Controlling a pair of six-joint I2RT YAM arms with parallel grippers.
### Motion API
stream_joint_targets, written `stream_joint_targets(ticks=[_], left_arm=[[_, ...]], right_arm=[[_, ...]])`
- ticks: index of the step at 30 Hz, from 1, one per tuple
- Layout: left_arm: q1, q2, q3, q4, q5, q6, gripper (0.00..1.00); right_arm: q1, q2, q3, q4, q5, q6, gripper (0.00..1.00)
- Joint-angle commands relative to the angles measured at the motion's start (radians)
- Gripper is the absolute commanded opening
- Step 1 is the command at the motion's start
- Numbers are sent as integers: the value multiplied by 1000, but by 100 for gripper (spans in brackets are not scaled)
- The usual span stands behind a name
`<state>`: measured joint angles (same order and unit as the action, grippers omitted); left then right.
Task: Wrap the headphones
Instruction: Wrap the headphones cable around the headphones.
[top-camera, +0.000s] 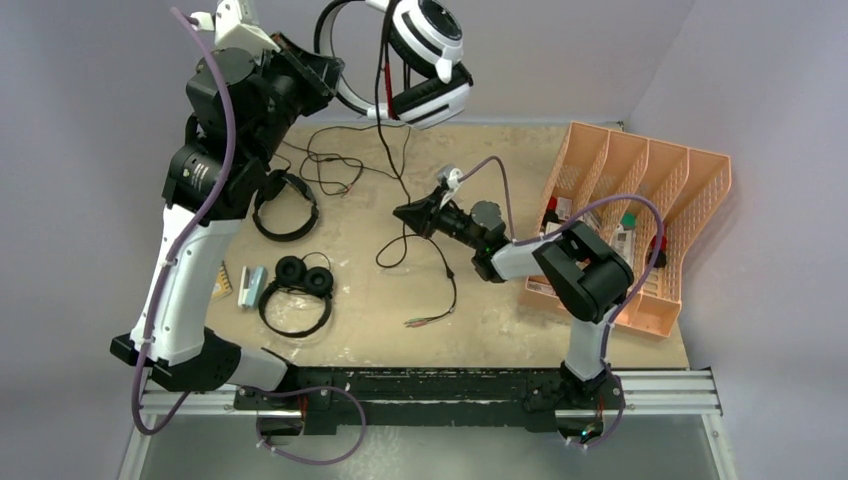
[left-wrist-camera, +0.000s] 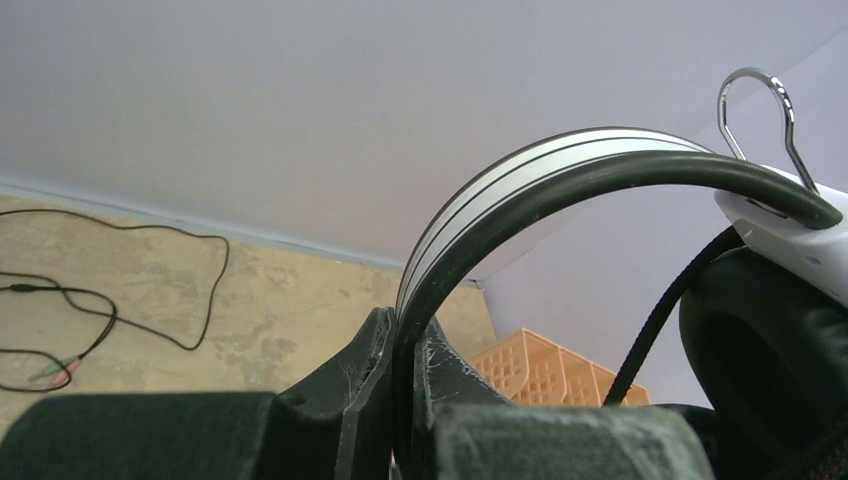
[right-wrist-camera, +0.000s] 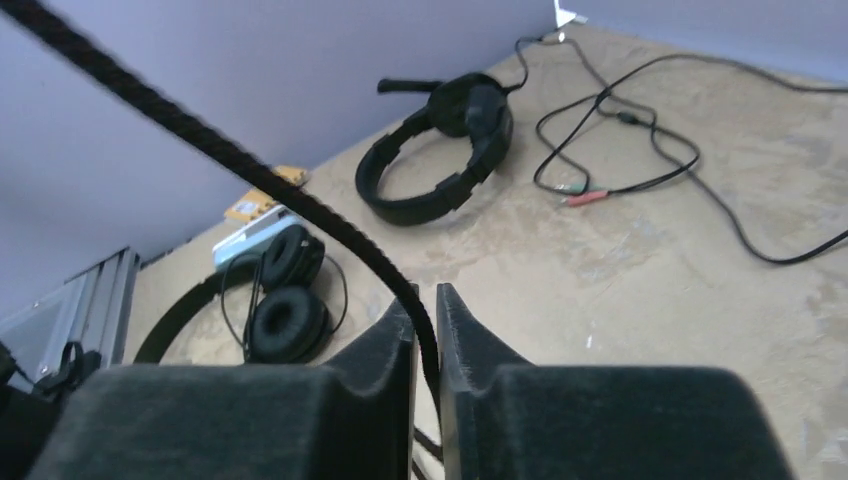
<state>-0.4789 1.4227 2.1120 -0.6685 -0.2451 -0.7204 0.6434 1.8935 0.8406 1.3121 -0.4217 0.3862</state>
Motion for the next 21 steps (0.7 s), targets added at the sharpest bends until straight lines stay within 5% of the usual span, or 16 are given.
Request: stream_joint_targets(ticks=[1,7,13,21], left_arm=[[3,-96,-28,223,166,18,0],[2,-200,-255,280,376,268,0],[1,-302,-552,201,439,509,0],[-13,-321,-754,103,191,626,0]], right_arm=[[-76,-62,42,100,32,64,4],[-335,-124,115,-219,-293,270,0],[-515,-187,271,-718,-469,173,0],[-533,-229,620,-1360,-395,-126,0]])
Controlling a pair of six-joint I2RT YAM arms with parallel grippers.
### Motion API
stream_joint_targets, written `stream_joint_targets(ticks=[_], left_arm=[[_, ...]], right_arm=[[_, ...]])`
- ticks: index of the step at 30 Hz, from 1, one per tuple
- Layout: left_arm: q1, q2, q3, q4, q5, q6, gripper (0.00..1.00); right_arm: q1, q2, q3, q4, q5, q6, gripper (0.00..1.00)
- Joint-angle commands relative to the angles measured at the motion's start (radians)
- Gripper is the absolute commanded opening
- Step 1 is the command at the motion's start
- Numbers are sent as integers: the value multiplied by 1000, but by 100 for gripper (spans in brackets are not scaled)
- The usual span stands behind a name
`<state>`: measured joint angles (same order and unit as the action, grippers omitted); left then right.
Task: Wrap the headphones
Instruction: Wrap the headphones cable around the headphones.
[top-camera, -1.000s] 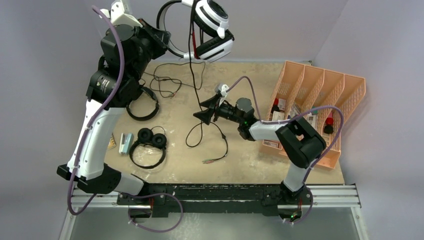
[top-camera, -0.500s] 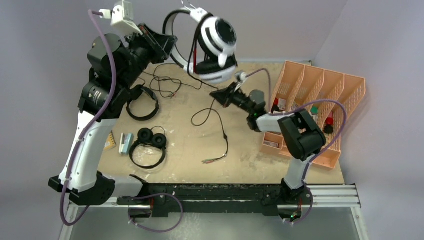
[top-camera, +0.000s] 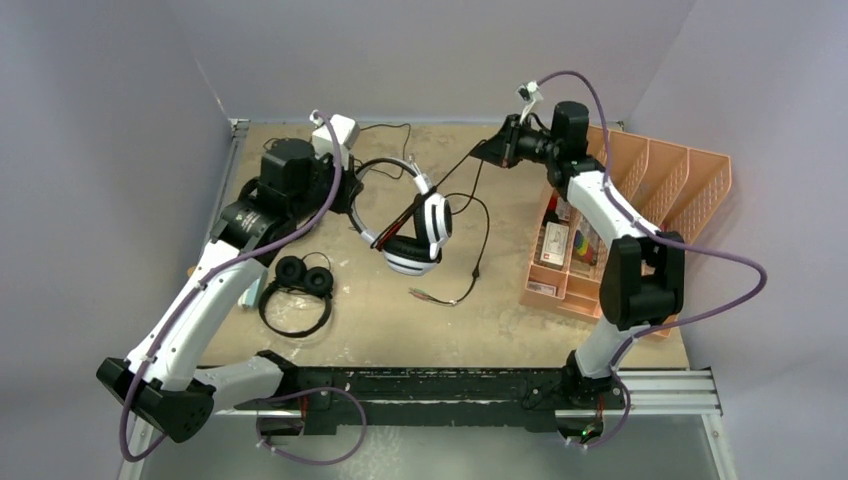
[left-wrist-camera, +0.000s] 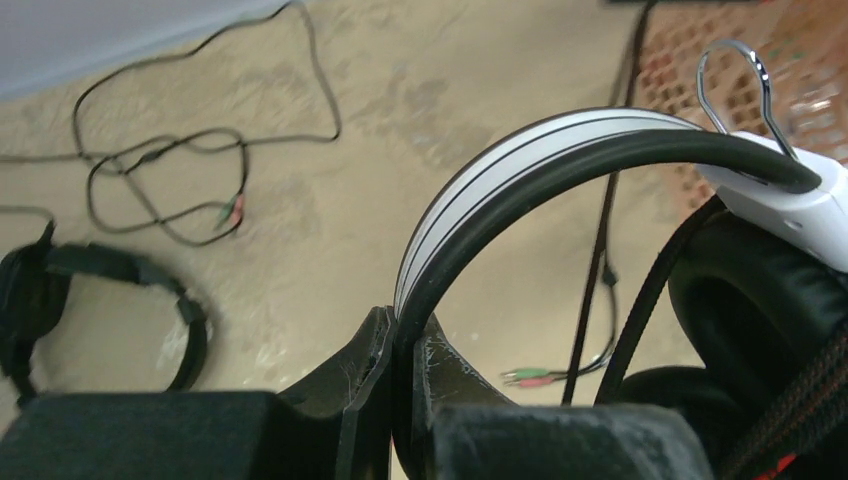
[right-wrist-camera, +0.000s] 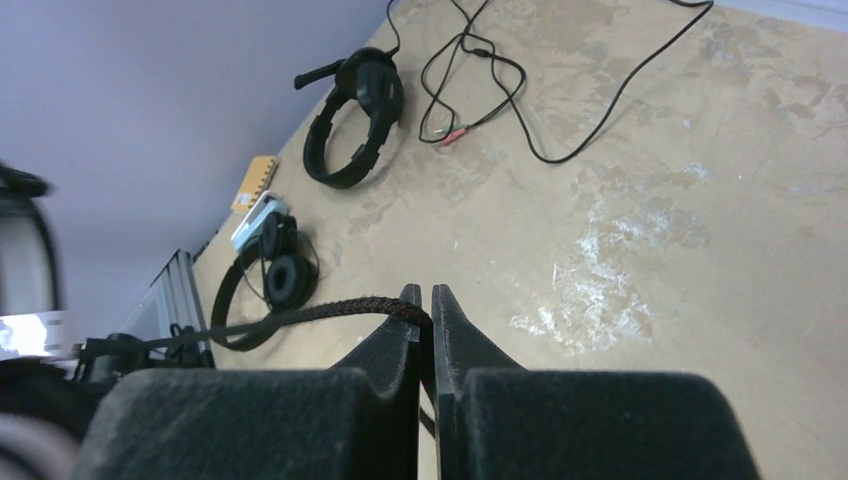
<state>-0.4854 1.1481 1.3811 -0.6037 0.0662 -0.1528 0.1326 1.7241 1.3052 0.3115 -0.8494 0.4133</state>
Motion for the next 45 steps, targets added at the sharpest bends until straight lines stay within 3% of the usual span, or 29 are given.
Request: stream_joint_targets(ticks=[1,7,16,29,34,39,41,45], left_arm=[[-9,-43,-32,36,-155,65,0],[-39,48,-20,28,-333,85,0],[-48,237,135,46,-606,-12,0],[-46,410,316,123,-781,-188,0],[-46,430,381,155,-768,-312,0],[-47,393,378,225,-708,-421,0],[-47,374,372,240,-697,-454,0],[-43,324,350,291,-679,-514,0]], right_arm=[[-23,-56,194,-408,32,-160,0],[-11,-36,354,-477,-138,-102,0],[37,-153,264,-131,-342,303,0],[344,-210,207,-66,-68,364,0],[415,-248,154,-109,87,271,0],[457,-238,106,-111,135,240,1],[459,-255,69,-118,150,216,6],[460,-311,-5,-141,153,144,34]])
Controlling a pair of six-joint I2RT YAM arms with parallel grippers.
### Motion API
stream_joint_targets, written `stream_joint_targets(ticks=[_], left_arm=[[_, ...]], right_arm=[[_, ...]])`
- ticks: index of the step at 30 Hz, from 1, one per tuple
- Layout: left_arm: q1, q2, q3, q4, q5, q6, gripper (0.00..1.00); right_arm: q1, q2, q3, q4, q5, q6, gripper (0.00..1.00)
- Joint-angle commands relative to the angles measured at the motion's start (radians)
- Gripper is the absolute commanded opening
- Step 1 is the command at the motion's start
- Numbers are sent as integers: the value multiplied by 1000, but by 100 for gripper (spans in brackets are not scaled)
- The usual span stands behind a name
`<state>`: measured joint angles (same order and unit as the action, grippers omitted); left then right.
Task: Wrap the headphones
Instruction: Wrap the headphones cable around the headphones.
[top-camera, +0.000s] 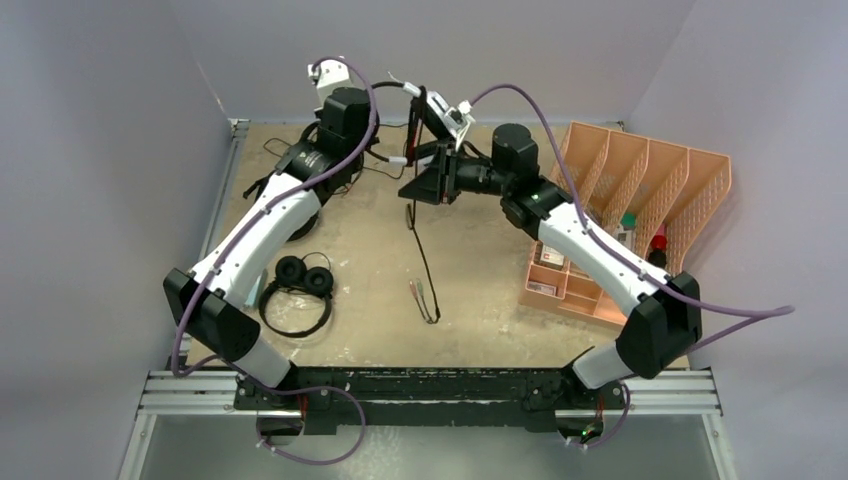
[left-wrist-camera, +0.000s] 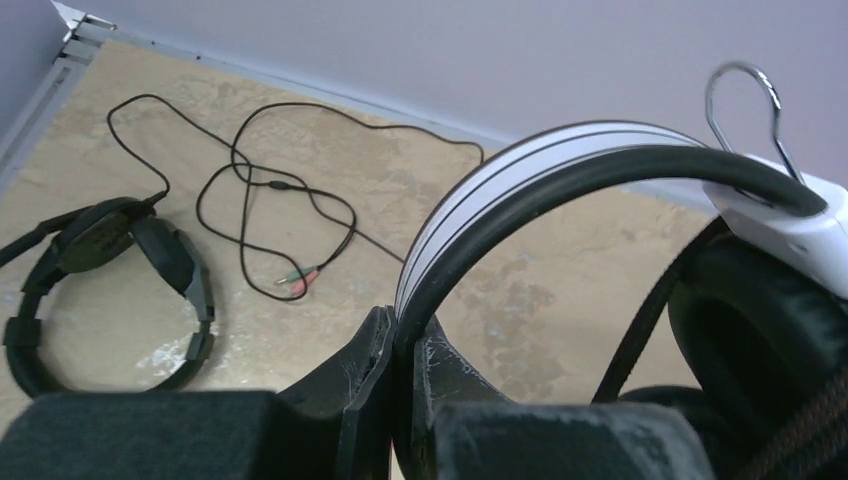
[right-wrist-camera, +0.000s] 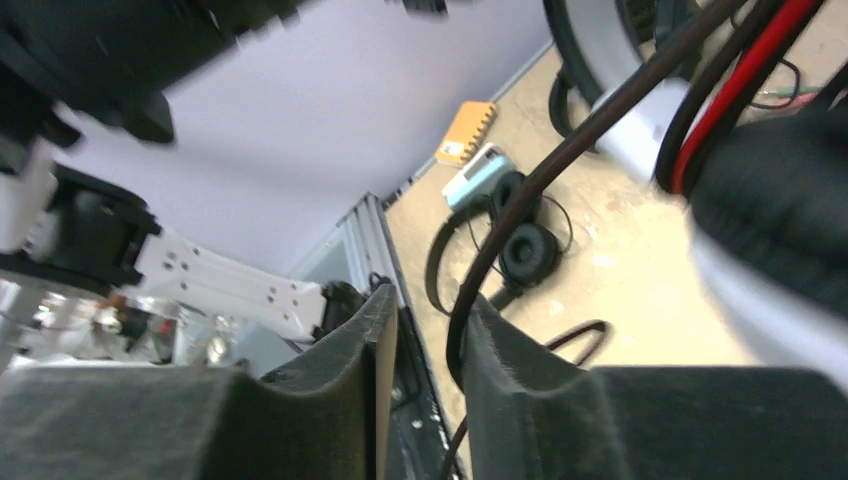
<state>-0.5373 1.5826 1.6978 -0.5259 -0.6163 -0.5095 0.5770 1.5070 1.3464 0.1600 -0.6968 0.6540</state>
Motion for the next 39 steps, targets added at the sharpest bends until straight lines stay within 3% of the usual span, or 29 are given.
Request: stream_joint_targets(ticks=[1,5,8,12,17,27,39], left_arm=[[10,-116,39,220,17,-173,0],[14,-132,77,231,86,-218,0],[14,-148,97,228,117,-235,0],[14,-178,106,229,140,-257,0],[14,-198,129,230,146,-273,0],[14,-191,153,228,153,-277,0],[14,-184,194,233,153,-280,0]], right_arm=[[16,-110,-64,-19,-7,-134,40],[0,-190,-132,-148,104,-304,69],[-14,-254,-197,-186,181,-389,82],[-73,-334,-327,-93,272,-387,95],[-113,-366,-476,152,196,-349,96],[-26,-296,-585,466,112,-286,93],[11,-94,-663,795,105,-215,69]])
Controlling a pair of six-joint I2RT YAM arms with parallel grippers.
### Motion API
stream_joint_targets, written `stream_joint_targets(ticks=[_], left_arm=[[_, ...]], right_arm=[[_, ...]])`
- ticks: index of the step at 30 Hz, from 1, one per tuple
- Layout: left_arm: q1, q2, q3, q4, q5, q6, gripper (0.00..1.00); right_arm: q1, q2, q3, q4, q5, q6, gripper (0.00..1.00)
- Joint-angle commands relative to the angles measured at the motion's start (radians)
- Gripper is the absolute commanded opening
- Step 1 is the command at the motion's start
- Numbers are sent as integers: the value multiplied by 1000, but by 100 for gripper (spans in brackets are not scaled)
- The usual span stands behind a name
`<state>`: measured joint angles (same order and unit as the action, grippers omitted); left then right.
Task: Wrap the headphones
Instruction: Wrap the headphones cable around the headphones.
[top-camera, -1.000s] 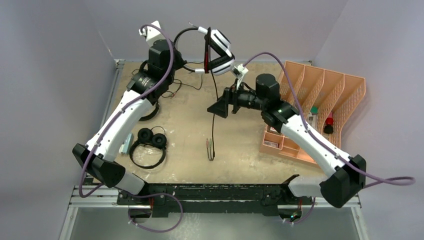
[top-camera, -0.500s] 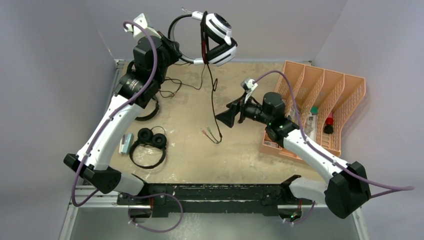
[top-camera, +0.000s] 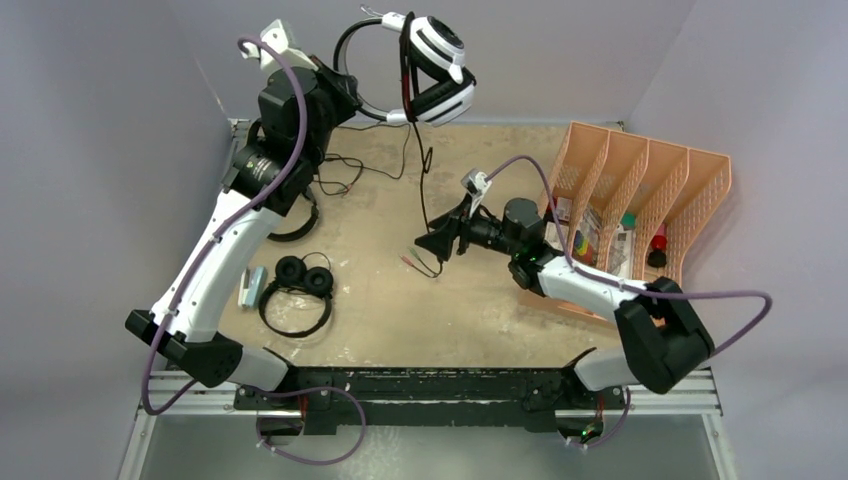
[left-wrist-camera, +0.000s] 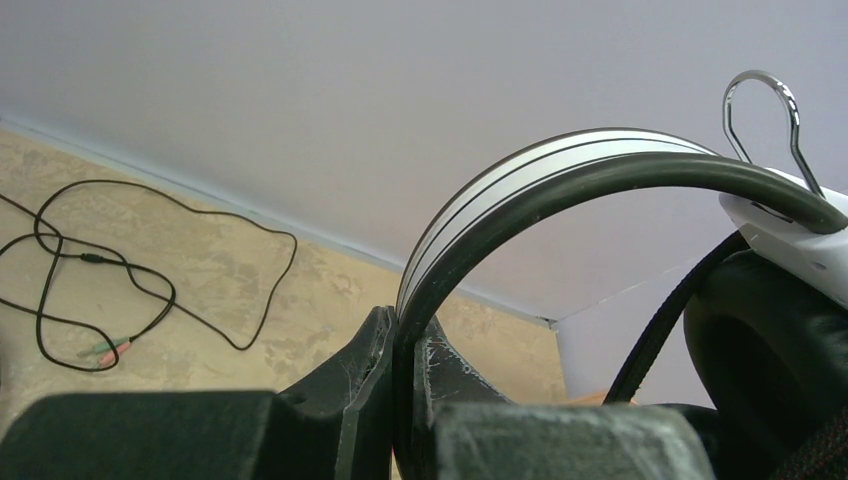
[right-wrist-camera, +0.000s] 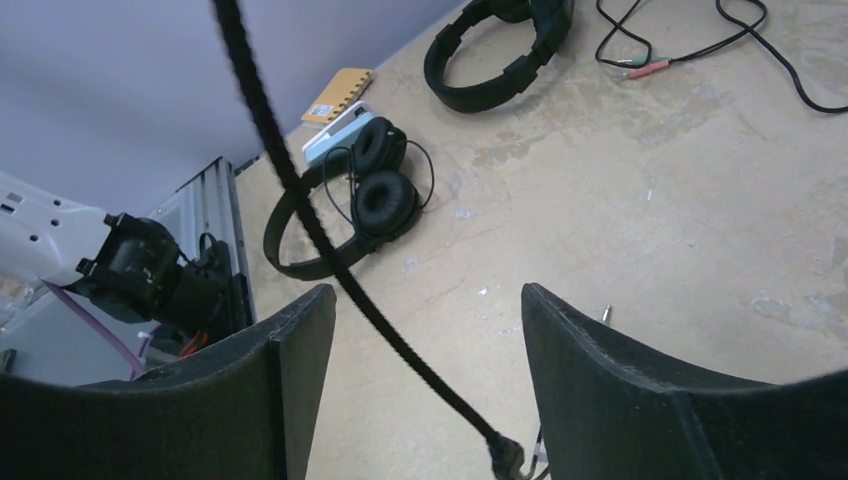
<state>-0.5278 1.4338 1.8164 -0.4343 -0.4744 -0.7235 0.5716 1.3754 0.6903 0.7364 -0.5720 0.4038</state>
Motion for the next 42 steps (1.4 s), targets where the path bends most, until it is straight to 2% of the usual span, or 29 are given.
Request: stream_joint_targets(ticks=[1,3,6,9,12,17,21,24,26,33,36,42], left_arm=[[5,-34,75,145,12,-68,0],[5,-32,78,149,22,-73,0],[5,-32,90,153,43,-75,0],[5,-47,67,200,97,-73,0],[6,-46,59,224,179,-70,0],[6,-118,-9,327,290,-70,0],[6,-183,-68,418,474,-71,0],[6,-218,-87,463,643,-46,0],[6,-248,-108,442,729,1,0],[7,-342,-201,155,941,221,0],[7,-345,-211,-68,873,350,0],[5,-317,-271,-351,491,544,0]], right_arm=[[21,55,-9,251,-15,40,68],[23,92,-11,298,4,59,60],[23,131,-8,292,31,99,36],[14,145,-29,307,64,95,22],[-17,155,-43,301,58,89,1],[-144,154,-53,205,18,117,0],[-239,158,-5,75,3,72,0],[-276,171,86,-108,75,-5,0],[-318,190,142,-186,94,-23,0],[-437,316,338,-340,52,-28,0],[-461,345,422,-419,37,-46,0],[-472,325,561,-578,28,-111,0]])
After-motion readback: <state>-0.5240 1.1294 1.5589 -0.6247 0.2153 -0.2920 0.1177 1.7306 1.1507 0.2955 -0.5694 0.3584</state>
